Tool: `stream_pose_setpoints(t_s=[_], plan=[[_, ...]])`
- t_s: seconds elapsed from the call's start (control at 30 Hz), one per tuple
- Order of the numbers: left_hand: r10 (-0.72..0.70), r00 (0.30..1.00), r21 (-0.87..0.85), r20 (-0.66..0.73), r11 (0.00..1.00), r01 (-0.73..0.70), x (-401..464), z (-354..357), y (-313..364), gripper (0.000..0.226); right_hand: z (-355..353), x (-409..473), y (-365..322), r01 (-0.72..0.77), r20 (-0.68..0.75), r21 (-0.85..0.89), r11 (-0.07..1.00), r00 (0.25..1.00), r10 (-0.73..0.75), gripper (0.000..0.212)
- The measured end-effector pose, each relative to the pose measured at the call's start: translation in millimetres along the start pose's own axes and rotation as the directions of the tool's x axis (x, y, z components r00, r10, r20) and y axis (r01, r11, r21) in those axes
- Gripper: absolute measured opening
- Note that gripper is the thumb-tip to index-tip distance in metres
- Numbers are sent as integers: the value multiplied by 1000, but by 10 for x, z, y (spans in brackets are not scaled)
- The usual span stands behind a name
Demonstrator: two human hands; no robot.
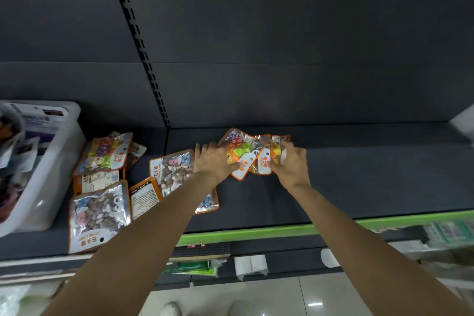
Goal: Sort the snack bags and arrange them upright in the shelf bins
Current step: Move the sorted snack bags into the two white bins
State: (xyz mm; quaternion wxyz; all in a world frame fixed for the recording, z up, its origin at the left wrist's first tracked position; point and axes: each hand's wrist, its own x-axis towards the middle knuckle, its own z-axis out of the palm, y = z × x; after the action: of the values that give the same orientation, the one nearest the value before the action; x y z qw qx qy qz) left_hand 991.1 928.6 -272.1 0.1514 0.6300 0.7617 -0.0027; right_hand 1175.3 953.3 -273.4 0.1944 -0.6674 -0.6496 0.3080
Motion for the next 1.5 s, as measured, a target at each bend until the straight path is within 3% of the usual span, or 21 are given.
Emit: stream_pose_setpoints(t_s=[0.13, 0.27, 0.43, 0.53, 0.63, 0.73, 0.83, 0.93, 1.07, 1.17, 1.27, 1.4, 1.5], plan=[[-18, 1000, -53, -13, 998, 18, -36, 38, 184, 68, -95, 45, -67, -78, -34, 239, 968, 995, 89, 71], [-3, 999, -75, -38, 997, 0, -56, 18, 238, 69, -117, 45, -49, -183, 15, 288, 940, 982, 186, 66], [44, 999, -143, 20, 989, -41, -105, -151, 254, 66, -110, -14, -154, -46, -10, 290, 956, 999, 51, 60], [8, 1000, -142, 8, 990, -6, -109, -254, 199, 64, -76, -45, -251, 104, 42, 233, 967, 992, -117, 42], [3, 1000, -131, -29, 991, -7, -81, -314, 158, 77, -60, 8, -333, 222, -22, 152, 963, 975, -221, 32], [72, 990, -236, -122, 967, -99, -3, -389, 124, 91, -159, 55, -391, 254, -17, 68, 965, 967, -254, 29], [106, 994, -333, -10, 937, -103, 125, -415, 93, 99, -265, 56, -400, 258, 26, 21, 966, 966, -259, 24], [9, 998, -271, 60, 963, 7, 201, -405, 47, 101, -285, 8, -417, 272, 47, 8, 962, 961, -272, 25], [-54, 993, -302, 104, 950, 83, 260, -403, -130, 81, -258, -26, -419, 275, 26, -157, 948, 961, -275, 23], [-43, 998, -392, 36, 919, 54, 296, -368, -231, 41, -280, -52, -422, 284, 40, -283, 916, 958, -284, 23], [-5, 997, -536, -78, 843, -38, 239, -400, -201, 8, -320, -74, -457, 317, 36, -297, 901, 946, -321, 22], [107, 971, -606, -214, 765, -218, -1, -636, -117, 4, -420, -114, -549, 319, -19, -315, 894, 939, -342, 22], [94, 936, -622, -339, 724, -298, -267, -854, -126, 9, -537, -189, -629, 323, -36, -383, 865, 931, -364, 26]])
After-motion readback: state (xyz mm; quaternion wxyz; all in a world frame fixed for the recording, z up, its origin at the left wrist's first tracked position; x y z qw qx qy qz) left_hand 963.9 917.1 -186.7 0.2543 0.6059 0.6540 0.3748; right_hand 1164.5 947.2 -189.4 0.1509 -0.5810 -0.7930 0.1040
